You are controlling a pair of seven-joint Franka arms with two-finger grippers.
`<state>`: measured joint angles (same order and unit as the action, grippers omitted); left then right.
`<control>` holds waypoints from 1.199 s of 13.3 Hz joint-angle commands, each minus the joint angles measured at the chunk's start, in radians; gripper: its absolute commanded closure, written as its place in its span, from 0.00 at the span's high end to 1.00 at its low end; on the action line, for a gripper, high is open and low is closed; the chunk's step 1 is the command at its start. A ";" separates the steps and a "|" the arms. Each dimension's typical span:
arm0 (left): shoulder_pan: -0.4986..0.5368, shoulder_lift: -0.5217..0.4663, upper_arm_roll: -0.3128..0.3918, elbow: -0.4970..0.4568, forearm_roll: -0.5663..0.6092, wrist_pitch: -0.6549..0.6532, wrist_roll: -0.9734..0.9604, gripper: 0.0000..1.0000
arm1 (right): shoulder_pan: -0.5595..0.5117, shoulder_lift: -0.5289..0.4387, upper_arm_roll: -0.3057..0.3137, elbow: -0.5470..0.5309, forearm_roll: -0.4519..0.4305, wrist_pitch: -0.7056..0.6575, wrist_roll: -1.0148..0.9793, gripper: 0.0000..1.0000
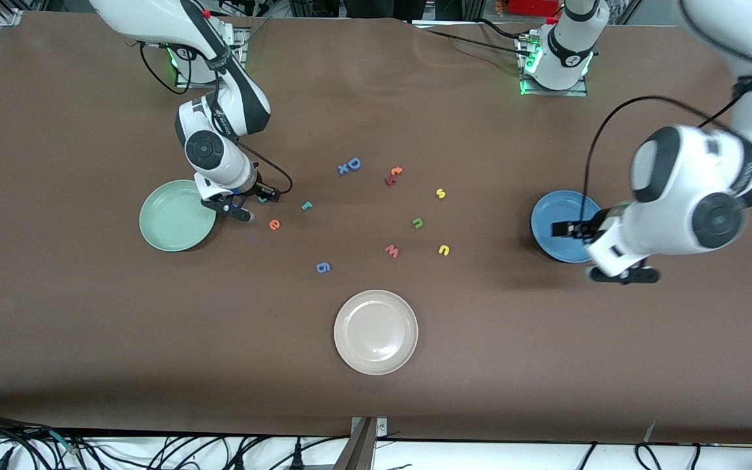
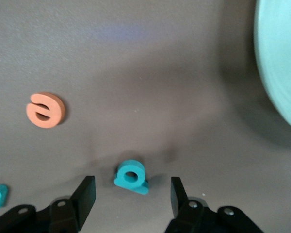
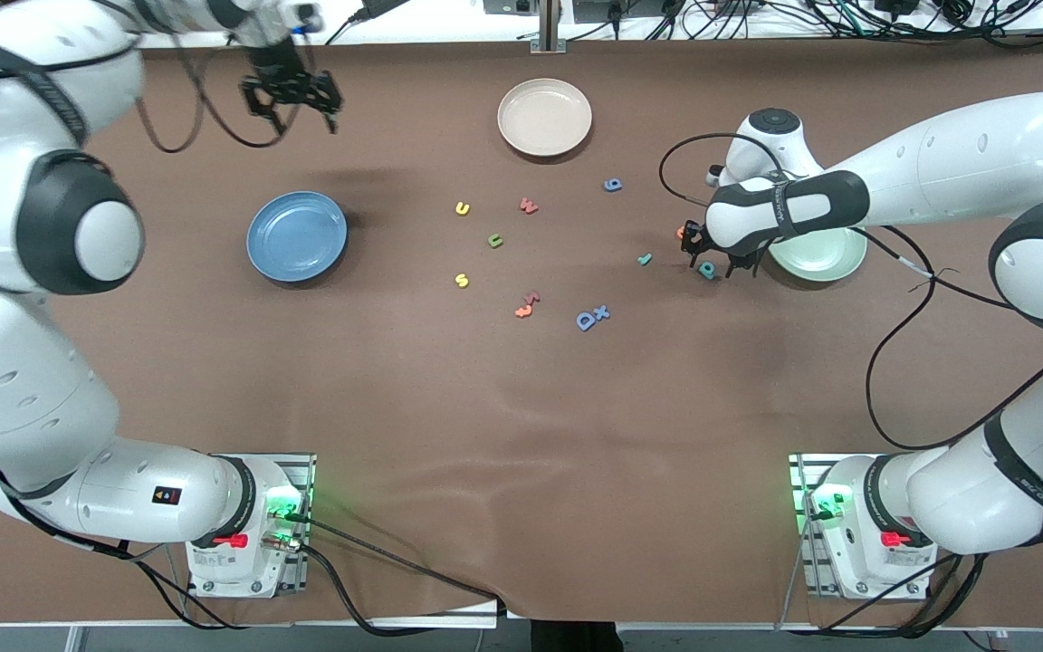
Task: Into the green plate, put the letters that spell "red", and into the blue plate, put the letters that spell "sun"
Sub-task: 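Grasp the teal a with the right gripper while the left gripper reaches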
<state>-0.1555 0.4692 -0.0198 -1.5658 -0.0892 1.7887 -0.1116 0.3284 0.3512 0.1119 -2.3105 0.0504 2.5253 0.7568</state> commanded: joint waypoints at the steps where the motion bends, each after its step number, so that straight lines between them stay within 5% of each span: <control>1: -0.054 0.086 0.009 0.056 -0.027 0.099 0.007 1.00 | -0.002 0.008 0.014 -0.030 0.017 0.073 0.007 0.71; 7: -0.145 0.180 -0.018 0.056 -0.118 0.262 0.027 1.00 | -0.002 0.006 0.015 -0.040 0.017 0.067 -0.002 0.67; 13: -0.205 0.264 -0.052 0.055 -0.104 0.397 0.130 1.00 | -0.002 0.008 0.014 -0.040 0.017 0.069 -0.005 0.08; 16: -0.237 0.276 -0.051 0.029 -0.089 0.481 0.125 1.00 | -0.002 -0.004 0.014 -0.033 0.017 0.066 0.007 0.01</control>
<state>-0.3743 0.7318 -0.0827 -1.5430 -0.1772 2.2293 -0.0158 0.3283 0.3583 0.1237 -2.3349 0.0505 2.5790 0.7568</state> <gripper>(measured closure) 0.000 0.705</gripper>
